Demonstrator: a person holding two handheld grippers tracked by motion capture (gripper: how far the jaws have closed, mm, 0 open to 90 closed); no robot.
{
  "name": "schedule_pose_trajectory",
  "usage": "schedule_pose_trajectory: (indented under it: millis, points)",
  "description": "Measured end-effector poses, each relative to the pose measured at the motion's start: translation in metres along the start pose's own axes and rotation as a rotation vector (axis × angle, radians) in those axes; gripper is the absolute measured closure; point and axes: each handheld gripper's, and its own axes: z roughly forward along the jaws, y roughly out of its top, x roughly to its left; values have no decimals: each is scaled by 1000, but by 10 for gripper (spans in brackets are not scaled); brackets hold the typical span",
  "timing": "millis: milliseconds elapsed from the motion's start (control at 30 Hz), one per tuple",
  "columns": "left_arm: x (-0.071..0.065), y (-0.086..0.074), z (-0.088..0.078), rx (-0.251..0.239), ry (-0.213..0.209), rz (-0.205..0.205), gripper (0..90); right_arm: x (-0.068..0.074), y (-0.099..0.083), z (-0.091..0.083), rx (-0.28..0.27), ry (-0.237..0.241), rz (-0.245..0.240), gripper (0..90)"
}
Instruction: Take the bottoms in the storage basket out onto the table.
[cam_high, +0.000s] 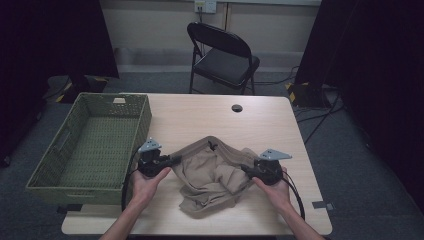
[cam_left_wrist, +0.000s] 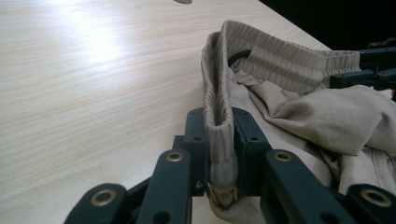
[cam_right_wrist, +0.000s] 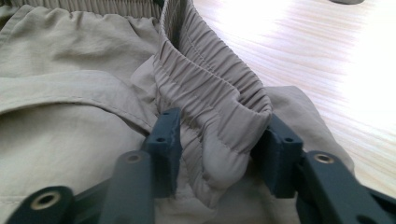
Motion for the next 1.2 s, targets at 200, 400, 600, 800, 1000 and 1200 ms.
schedule_pose_trajectory:
  millis: [200,400,600,800,1000,1200]
  points:
    - [1,3,-2,-17,1,-2,781,1,7,-2,-23,7,28,757]
    - [-4,12,-8,-60,-20,22,786,-16,19,-24,-104,-59,69,776]
    - [-9,17,-11,-70,-17,60,785,-39,25,-41,-159,-162,109,777]
    - [-7,9,-1,-18,-3,78,785,-55,12,-34,-87,-195,117,779]
    - [0,-2,6,-2,-24,20,760,-51,7,-33,-68,-192,99,778]
    - [-1,-8,12,21,-37,-3,672,-47,3,-36,-60,-190,87,777]
